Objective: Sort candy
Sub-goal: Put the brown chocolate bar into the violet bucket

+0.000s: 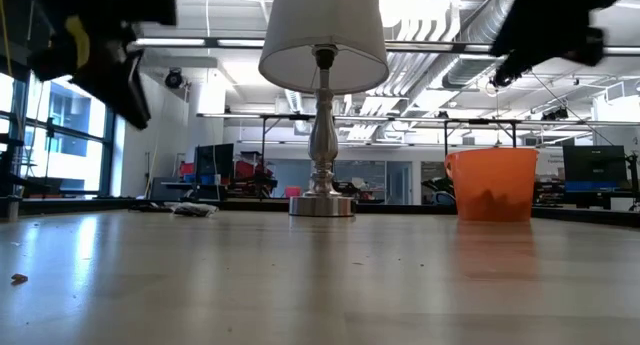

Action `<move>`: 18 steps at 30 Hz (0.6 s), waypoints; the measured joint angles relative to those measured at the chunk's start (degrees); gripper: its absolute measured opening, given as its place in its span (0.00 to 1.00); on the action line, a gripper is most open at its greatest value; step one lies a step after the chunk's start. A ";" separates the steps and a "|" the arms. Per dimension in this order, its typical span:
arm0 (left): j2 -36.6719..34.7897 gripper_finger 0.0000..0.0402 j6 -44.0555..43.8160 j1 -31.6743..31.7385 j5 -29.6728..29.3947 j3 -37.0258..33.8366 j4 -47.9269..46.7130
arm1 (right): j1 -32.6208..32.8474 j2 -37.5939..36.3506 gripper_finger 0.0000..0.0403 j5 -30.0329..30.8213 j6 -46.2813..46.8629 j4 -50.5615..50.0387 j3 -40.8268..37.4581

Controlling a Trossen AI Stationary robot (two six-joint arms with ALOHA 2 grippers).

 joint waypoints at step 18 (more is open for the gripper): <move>-6.88 0.28 26.66 16.46 8.08 -20.82 20.78 | -26.80 0.00 0.33 -12.99 -31.44 7.89 0.00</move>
